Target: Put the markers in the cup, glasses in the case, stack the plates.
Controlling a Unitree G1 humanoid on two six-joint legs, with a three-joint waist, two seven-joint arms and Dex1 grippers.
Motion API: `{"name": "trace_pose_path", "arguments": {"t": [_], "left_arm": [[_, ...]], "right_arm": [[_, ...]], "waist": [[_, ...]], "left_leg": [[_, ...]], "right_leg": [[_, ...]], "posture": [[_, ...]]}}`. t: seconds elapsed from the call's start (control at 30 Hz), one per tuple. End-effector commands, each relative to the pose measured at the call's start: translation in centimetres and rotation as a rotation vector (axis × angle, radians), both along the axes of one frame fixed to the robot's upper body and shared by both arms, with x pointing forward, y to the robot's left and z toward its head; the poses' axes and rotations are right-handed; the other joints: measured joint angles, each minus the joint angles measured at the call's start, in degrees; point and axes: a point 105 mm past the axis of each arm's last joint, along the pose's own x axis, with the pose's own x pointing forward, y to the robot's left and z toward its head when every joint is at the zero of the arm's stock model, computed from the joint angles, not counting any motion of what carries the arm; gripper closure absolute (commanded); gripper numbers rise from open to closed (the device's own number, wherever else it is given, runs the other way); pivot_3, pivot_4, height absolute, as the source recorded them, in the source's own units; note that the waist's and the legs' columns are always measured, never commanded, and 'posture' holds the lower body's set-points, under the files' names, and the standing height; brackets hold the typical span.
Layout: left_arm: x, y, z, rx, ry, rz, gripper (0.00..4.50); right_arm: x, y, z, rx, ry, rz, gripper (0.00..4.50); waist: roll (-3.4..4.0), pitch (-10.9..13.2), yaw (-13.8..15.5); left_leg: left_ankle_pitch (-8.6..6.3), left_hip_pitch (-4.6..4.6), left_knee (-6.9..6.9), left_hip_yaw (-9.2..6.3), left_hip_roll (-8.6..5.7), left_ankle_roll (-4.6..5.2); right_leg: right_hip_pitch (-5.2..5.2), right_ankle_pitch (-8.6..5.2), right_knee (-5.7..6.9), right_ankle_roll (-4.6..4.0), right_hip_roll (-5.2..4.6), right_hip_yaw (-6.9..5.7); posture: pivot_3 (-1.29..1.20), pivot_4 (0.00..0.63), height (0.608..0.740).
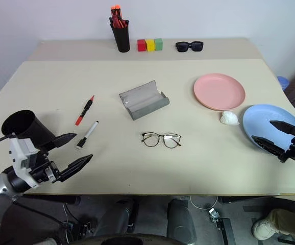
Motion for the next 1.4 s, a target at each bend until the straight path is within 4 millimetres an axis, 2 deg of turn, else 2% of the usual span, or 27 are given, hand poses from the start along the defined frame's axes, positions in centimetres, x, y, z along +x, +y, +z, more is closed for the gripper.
{"name": "trace_pose_path", "arguments": {"t": [0.03, 0.1, 0.23, 0.4, 0.67, 0.83, 1.07, 1.17, 1.3, 1.4], "left_arm": [[0.3, 1.2, 0.4, 0.037, -0.052, 0.026, 0.00], [0.0, 0.8, 0.2, 0.028, -0.054, 0.019, 0.00], [0.3, 0.3, 0.4, 0.006, -0.075, 0.024, 0.00], [0.4, -0.6, -0.1, -0.005, -0.061, -0.002, 0.00], [0.9, -0.4, -0.2, -0.009, -0.054, -0.028, 0.00], [1.0, -0.3, -1.0, -0.009, -0.042, -0.046, 0.00], [1.3, 0.1, -1.3, -0.019, -0.057, -0.031, 0.00], [2.1, 0.3, -1.3, -0.022, -0.088, 0.007, 0.00], [3.7, -0.3, -0.7, -0.059, -0.109, 0.055, 0.00], [5.2, 0.2, -1.0, -0.027, -0.109, 0.115, 0.00]], "right_arm": [[0.7, 0.7, 1.6, -0.001, -0.071, 0.021, 0.06], [0.7, 1.1, 1.4, 0.003, -0.063, 0.033, 0.06], [1.2, 1.2, 2.4, 0.016, -0.088, 0.024, 0.06], [1.4, 1.1, 2.3, -0.002, -0.079, 0.035, 0.06], [1.6, 0.6, 2.4, -0.005, -0.091, 0.019, 0.06], [1.6, 0.3, 2.3, -0.011, -0.090, 0.018, 0.06], [2.0, 1.2, 2.4, 0.006, -0.106, 0.035, 0.06], [2.5, 2.5, 1.7, 0.014, -0.102, 0.039, 0.06], [3.4, 6.1, 1.8, 0.034, -0.127, 0.104, 0.06], [4.3, 8.8, 2.1, 0.056, -0.165, 0.168, 0.06]], "waist": [[0.06, -0.04, -0.08], [0.06, -0.04, -0.06], [0.05, -0.03, 0.08], [0.05, -0.03, 0.11], [0.07, -0.04, 0.12], [0.07, -0.04, 0.00], [0.07, -0.04, -0.08], [0.07, -0.04, -0.09], [0.08, -0.04, 0.13], [0.09, -0.05, 0.08]], "left_leg": [[0.00, 0.01, 0.01, 0.00, 0.00, 0.00], [0.00, 0.04, 0.03, 0.01, 0.00, 0.00], [0.00, 0.01, 0.02, 0.01, 0.01, 0.00], [0.00, 0.03, 0.02, 0.01, 0.00, 0.00], [0.00, 0.03, 0.02, 0.01, -0.02, 0.01], [0.00, 0.03, 0.01, 0.01, -0.04, 0.01], [0.00, 0.03, 0.02, 0.01, -0.03, 0.01], [0.00, 0.05, 0.01, 0.01, -0.03, 0.01], [0.00, 0.04, 0.05, -0.04, -0.01, 0.00], [0.01, 0.04, 0.06, -0.03, -0.08, 0.00]], "right_leg": [[0.01, 0.00, 0.01, 0.00, 0.00, 0.00], [0.03, 0.00, 0.03, -0.01, 0.00, 0.00], [0.03, 0.00, 0.00, 0.00, -0.02, 0.01], [0.03, 0.00, 0.02, 0.00, -0.01, 0.01], [0.03, 0.01, 0.02, 0.00, 0.00, 0.01], [0.03, 0.01, 0.02, 0.00, 0.00, 0.01], [0.02, 0.01, 0.03, 0.00, 0.00, 0.01], [0.03, 0.01, 0.05, 0.00, 0.00, 0.01], [0.02, 0.02, 0.09, 0.03, 0.01, 0.01], [0.02, 0.04, 0.10, 0.05, 0.01, 0.01]], "posture": [[0.00, 0.150, 0.740], [0.00, 0.150, 0.740], [0.00, 0.150, 0.740], [0.00, 0.150, 0.740], [0.00, 0.150, 0.740], [0.00, 0.150, 0.740], [0.00, 0.150, 0.740], [0.00, 0.150, 0.740], [0.00, 0.150, 0.740], [0.00, 0.150, 0.740]]}}
